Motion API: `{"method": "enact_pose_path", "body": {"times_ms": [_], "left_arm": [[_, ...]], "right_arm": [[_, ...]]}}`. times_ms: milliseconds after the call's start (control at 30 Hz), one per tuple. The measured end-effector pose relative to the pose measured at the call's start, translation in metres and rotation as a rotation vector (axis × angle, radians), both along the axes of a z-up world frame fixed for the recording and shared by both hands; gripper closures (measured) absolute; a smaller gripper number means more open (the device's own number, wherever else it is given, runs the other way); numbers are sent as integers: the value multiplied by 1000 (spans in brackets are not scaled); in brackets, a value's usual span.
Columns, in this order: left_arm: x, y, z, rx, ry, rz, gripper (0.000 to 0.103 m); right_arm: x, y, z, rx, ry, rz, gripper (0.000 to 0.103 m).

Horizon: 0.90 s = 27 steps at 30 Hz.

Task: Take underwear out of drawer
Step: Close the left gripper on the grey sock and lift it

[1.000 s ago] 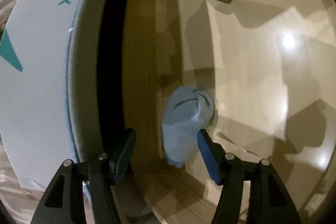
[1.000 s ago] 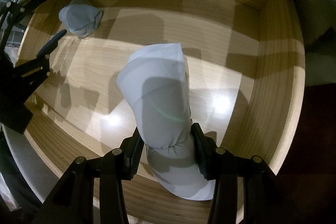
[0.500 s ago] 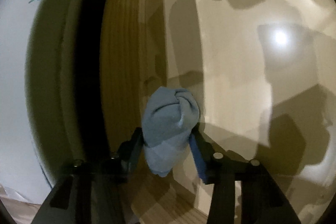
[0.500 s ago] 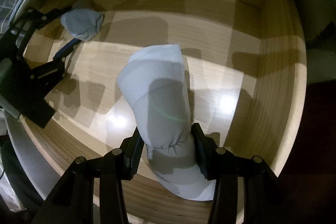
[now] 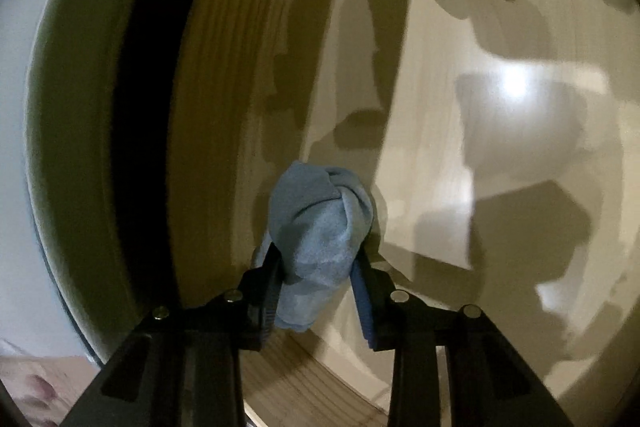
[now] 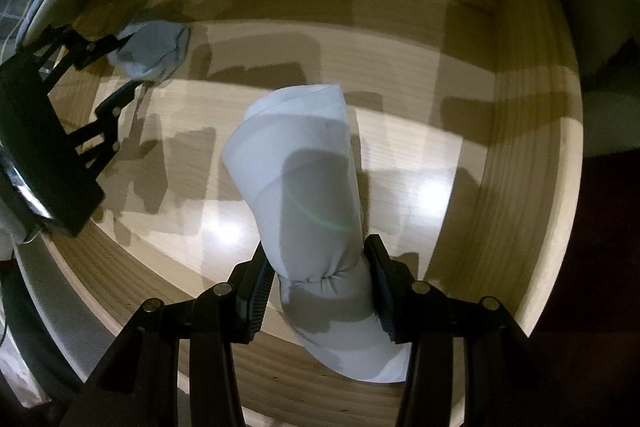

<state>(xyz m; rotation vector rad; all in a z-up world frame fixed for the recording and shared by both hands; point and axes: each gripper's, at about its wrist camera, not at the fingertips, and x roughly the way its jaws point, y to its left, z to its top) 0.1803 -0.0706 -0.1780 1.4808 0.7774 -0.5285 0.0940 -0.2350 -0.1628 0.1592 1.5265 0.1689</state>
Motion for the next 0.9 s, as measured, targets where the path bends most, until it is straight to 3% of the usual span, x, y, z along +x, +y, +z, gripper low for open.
{"method": "enact_pose_path", "body": {"times_ms": [200,333,567,700,900], "left_arm": [[22,-2,14,-49,129,193,70],[40,0,25,-120,230,353,70],[87,29,46,-317,410,686,70],[102,49,51,-415,472,843,70],[115,105,58,-579,611,1110,70]], "right_arm": [[4,7,-2,-2,5,-5,59],[4,8,-1,-16,5,3,59],[6,18,-1,-66,9,26,59],[6,22,-1,-85,12,31,59],[3,30,-5,-95,14,27,59]]}}
